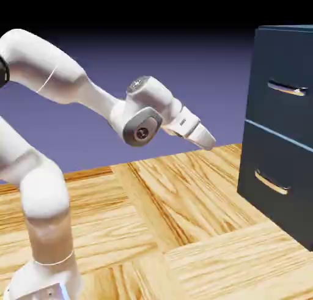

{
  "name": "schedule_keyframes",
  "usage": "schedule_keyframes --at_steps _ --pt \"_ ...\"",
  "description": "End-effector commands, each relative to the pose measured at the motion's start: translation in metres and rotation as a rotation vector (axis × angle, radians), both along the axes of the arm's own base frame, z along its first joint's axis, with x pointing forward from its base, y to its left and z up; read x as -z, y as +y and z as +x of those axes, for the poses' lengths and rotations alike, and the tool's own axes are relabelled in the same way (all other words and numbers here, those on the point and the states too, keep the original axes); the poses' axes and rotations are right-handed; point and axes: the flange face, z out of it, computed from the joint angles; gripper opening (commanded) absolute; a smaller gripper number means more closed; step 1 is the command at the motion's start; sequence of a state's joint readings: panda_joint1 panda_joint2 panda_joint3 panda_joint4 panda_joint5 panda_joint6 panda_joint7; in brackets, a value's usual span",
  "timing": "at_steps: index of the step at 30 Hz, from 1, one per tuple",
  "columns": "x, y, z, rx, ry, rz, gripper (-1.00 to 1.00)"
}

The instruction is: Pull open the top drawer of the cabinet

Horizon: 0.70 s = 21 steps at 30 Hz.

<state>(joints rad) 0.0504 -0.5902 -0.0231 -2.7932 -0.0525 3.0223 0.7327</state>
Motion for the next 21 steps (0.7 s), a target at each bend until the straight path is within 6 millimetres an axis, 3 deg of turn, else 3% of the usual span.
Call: schedule_keyframes --at_steps 1,6,11,16,21 --pt "-0.012 0.008 -0.001 -0.045 -0.020 -0.029 0.00" --pt "-0.068 0.039 -0.011 -0.248 -0.127 -0.178 0.00" --pt "-0.120 0.058 -0.028 -0.408 -0.245 -0.328 0.00" --pt "-0.165 0.063 -0.047 -0.525 -0.368 -0.474 0.00" --pt "-0.203 0.054 -0.061 -0.597 -0.489 -0.611 0.00"
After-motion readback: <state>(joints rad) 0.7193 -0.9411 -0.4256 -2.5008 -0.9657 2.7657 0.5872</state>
